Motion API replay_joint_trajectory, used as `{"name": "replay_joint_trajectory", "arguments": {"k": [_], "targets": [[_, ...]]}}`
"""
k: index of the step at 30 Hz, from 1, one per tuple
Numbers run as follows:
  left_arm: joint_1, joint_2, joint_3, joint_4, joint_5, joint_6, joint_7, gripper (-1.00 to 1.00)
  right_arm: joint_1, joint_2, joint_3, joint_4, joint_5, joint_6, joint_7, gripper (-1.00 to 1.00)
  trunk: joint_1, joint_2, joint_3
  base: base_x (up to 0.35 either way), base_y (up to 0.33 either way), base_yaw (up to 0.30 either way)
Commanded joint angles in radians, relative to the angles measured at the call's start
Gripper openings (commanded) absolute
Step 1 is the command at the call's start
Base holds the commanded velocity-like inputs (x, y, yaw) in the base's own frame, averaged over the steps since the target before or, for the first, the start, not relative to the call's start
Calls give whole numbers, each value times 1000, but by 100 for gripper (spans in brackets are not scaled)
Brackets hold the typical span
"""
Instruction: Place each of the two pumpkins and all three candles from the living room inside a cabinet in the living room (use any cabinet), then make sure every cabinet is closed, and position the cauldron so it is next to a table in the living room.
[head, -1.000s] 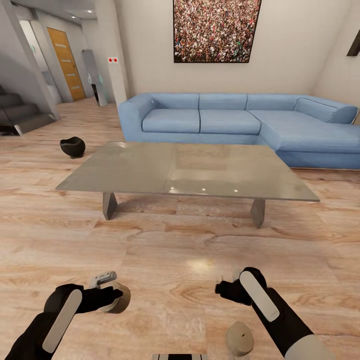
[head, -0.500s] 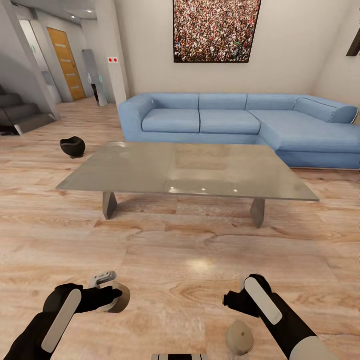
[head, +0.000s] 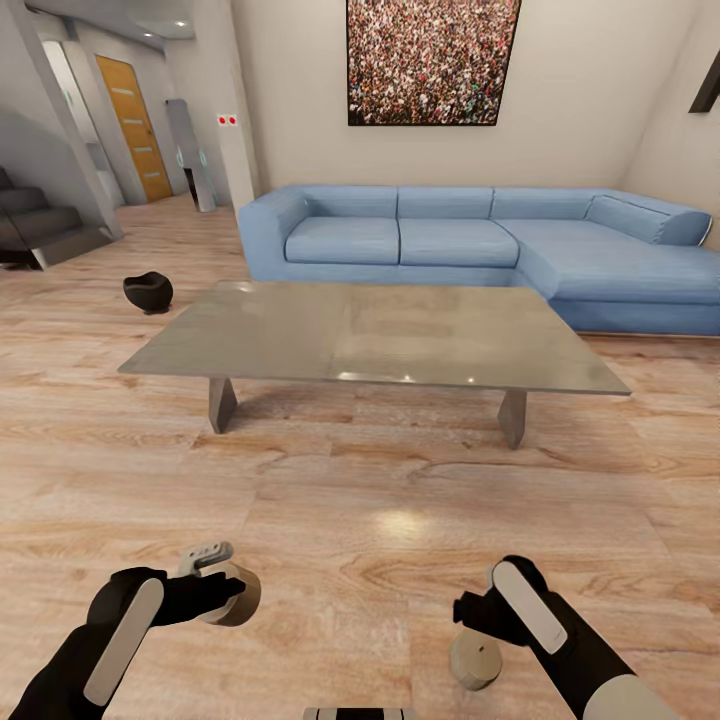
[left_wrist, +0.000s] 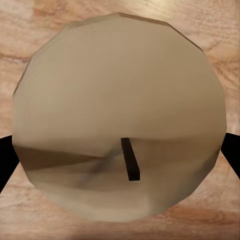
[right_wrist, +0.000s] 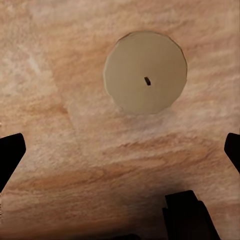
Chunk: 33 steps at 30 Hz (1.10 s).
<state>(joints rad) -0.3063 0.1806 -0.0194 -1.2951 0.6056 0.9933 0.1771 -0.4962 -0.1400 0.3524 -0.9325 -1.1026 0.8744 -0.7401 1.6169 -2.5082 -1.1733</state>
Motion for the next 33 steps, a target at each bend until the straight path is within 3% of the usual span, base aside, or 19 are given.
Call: {"name": "replay_joint_trajectory", "arguments": {"k": [1,11,16,23,28,30,33], "targets": [[0,1,-2,-2,10,3,12,-100,-1,-1,4,2,-5,-2,12,100,0,0,-1,0,0,0],[0,0,-2,-3,10,4,12,-100,-1,-1,12,52,14,-81,109,100,1,-1,-9,0,0,0],[0,2,-2,-7,7,5,12,-100,-1,-1,13,55,94,-85,125,100,3,-2,-28,0,0,0],[51,7,2,-174,11,8,10,-100,-1,-1,13,101,120,-162,183,100,6,-4,-55,0,0,0],[61,9,7,-196,11,9,10,-100,-1,-1,13,123,174,-199,246,100,8,-5,-74,0,0,0],[62,10,8,-198,23,9,10,-100,-1,-1,13,124,191,-217,253,100,9,-5,-82,0,0,0],[62,25,10,-199,80,10,10,-100,-1,-1,13,125,200,-235,256,100,11,-6,-94,0,0,0]]}}
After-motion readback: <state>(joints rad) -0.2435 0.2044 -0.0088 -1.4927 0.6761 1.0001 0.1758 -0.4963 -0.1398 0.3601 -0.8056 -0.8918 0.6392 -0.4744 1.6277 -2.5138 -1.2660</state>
